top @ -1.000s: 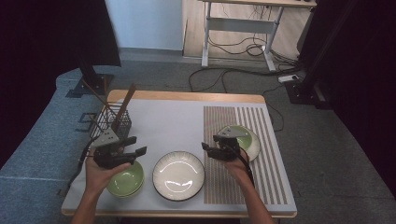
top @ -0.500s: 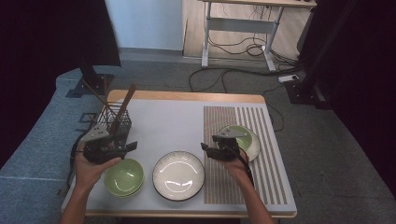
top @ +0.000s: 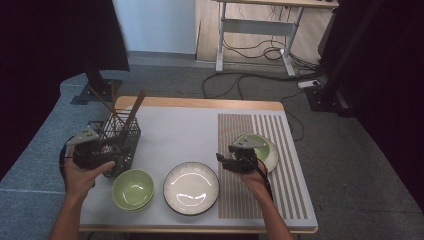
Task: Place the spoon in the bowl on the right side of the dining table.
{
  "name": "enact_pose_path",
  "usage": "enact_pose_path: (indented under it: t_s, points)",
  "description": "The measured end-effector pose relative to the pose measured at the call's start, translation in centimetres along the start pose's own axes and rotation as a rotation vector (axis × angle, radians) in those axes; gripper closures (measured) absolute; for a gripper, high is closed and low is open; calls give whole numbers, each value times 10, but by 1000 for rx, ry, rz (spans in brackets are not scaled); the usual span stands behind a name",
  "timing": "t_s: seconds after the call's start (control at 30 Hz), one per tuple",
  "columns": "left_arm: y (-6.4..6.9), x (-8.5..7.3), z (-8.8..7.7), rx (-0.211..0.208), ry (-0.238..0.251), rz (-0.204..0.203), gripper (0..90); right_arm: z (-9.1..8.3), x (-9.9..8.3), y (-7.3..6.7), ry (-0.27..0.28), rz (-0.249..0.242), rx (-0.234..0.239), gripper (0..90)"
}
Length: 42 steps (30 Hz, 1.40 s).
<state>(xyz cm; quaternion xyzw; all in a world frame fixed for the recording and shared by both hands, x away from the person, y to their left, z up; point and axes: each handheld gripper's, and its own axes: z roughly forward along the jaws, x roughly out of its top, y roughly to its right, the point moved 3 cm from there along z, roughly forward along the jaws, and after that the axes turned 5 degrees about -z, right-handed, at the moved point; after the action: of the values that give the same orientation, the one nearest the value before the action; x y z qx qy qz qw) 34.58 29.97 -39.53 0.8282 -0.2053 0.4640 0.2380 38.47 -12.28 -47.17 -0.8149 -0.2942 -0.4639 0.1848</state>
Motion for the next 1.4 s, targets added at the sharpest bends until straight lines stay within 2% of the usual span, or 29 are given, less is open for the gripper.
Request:
enact_pose_path:
  t_s: [0.2, 0.37, 0.67, 1.13, 1.4]
  points:
    - [-19, 0, -3, 25, -13, -25, 390, -1, -2, 5, -4, 12, -12, 396]
    - [-26, -3, -1, 34, -29, -32, 391, -2, -3, 6, -12, 12, -19, 397]
    - [-38, -5, -3, 50, -19, -53, 398, 0, -5, 5, -18, 12, -23, 395]
    - [-49, -1, -5, 87, -24, -54, 412, -1, -6, 5, -21, 8, -23, 392]
    - [-61, -5, -4, 111, -25, -82, 418, 0, -7, 4, -25, 6, -24, 391]
